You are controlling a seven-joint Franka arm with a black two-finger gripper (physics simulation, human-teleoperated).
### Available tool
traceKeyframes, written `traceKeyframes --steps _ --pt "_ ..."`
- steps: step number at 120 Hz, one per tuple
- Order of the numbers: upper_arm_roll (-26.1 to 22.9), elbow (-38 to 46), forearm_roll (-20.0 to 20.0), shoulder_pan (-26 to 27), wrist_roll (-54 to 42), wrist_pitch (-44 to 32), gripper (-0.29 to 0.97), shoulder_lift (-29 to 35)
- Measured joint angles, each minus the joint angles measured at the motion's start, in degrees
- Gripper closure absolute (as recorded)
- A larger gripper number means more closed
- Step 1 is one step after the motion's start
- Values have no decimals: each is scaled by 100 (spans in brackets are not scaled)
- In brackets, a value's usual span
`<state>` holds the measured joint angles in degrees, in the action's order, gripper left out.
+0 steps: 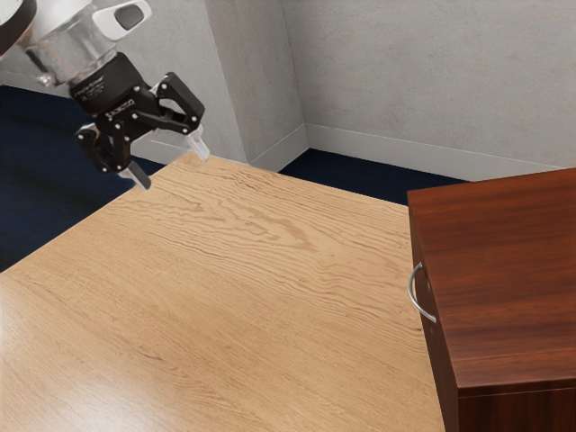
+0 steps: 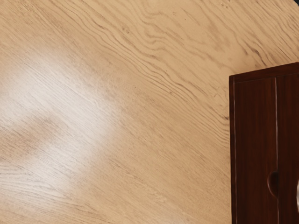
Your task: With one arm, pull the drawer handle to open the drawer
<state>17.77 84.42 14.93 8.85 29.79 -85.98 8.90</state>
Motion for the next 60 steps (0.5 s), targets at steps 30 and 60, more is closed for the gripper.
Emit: traceKeyframes --steps 30,60 --pt "-17 330 171 6 192 -361 0 -59" --pt "-334 700 478 82 -80 -654 7 -245"
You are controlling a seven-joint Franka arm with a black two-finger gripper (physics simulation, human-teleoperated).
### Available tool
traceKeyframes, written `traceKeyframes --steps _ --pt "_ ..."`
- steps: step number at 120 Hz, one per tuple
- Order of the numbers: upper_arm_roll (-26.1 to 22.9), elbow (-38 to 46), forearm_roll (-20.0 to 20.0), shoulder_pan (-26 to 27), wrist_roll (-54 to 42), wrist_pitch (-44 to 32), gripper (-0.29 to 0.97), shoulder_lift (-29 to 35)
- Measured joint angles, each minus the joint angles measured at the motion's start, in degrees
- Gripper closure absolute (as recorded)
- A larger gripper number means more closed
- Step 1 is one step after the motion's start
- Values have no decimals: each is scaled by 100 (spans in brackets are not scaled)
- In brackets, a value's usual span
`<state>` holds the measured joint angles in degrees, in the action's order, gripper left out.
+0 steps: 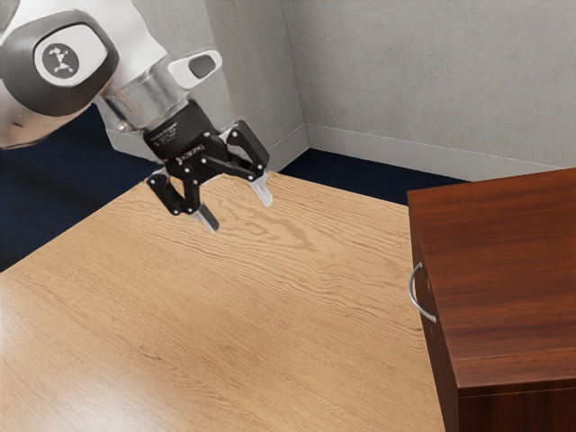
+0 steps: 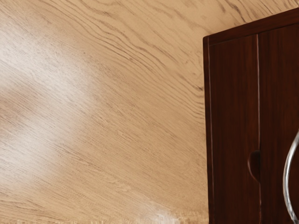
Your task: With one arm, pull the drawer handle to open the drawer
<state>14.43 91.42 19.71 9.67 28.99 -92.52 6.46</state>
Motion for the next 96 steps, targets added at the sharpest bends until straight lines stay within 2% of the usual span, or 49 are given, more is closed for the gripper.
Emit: traceKeyframes --steps 17,51,68,96 --pt "-377 703 99 31 -55 -618 10 234" --pt "-441 786 103 -14 4 -1183 26 -47" --pt "-584 1064 103 -2 60 -1783 29 -31" --pt "-1097 1731 306 10 140 -2677 35 389"
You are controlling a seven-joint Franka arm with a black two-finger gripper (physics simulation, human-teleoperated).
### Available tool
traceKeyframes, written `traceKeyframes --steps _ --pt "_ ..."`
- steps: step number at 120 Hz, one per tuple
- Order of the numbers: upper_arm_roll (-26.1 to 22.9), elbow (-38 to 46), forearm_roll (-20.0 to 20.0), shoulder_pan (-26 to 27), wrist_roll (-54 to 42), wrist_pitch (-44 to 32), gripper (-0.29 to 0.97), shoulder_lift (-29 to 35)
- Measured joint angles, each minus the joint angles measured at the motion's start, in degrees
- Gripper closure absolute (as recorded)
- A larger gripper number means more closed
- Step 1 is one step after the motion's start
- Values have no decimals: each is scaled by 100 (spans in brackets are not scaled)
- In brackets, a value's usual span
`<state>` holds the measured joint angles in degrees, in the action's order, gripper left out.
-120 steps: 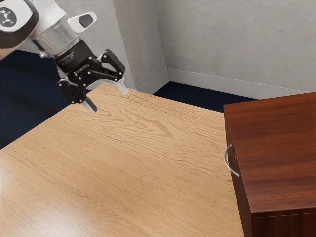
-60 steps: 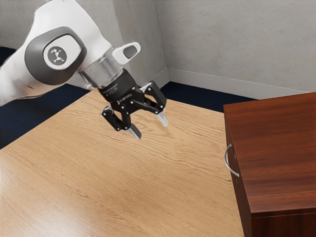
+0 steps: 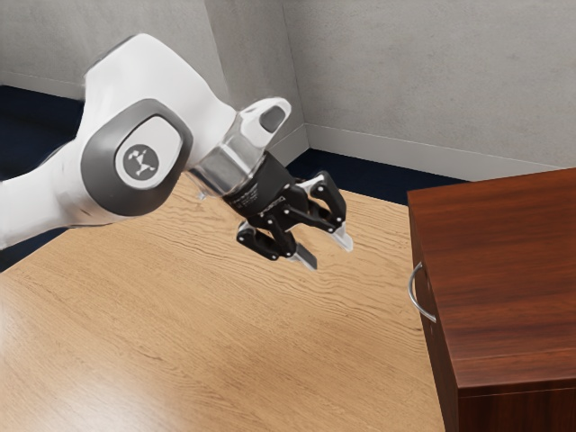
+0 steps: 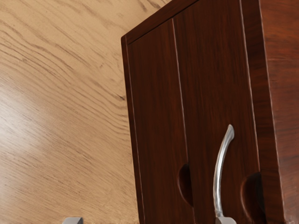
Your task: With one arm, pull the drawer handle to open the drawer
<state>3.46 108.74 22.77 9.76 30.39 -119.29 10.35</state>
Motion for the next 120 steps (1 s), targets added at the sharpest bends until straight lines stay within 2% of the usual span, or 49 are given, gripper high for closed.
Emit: traceKeyframes --steps 11,28,63,85,120 --pt "-234 102 67 19 64 -348 37 -74" --pt "-312 108 109 8 192 -624 38 -266" --pt "-428 -20 104 -14 387 -572 39 -483" --pt "-704 -28 296 45 465 -599 41 -582" --pt "-724 -37 361 -14 545 -669 46 -773"
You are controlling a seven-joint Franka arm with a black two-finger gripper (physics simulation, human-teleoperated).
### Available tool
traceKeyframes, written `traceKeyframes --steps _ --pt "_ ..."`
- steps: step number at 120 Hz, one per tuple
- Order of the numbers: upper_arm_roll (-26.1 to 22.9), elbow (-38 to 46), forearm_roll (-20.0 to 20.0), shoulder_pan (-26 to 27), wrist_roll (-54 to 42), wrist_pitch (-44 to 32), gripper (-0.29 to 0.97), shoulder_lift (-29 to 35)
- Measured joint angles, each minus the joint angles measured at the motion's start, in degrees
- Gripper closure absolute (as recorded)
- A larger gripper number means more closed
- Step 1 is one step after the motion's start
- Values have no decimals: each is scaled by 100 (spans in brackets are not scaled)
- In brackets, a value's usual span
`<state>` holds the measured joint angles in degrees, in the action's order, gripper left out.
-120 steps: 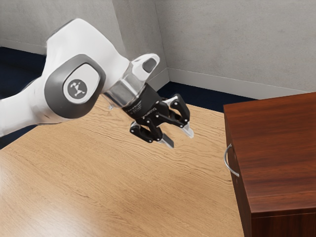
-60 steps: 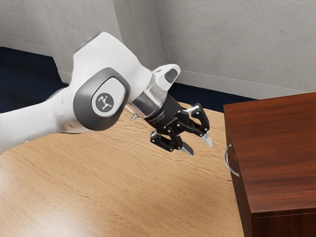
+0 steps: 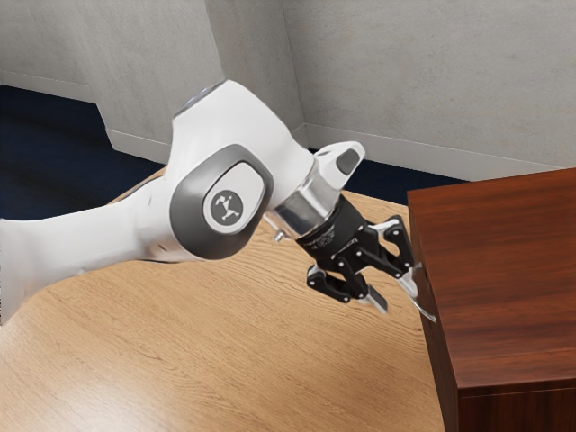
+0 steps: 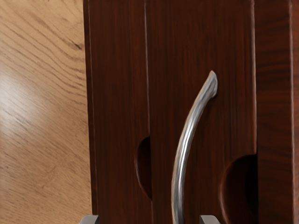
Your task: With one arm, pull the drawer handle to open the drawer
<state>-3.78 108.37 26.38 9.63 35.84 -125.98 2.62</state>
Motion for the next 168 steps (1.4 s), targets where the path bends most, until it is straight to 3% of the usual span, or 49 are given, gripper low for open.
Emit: traceKeyframes --steps 65,168 --pt "0 -94 5 27 60 -201 47 -132" --pt "21 -43 -14 47 95 -206 70 -161"
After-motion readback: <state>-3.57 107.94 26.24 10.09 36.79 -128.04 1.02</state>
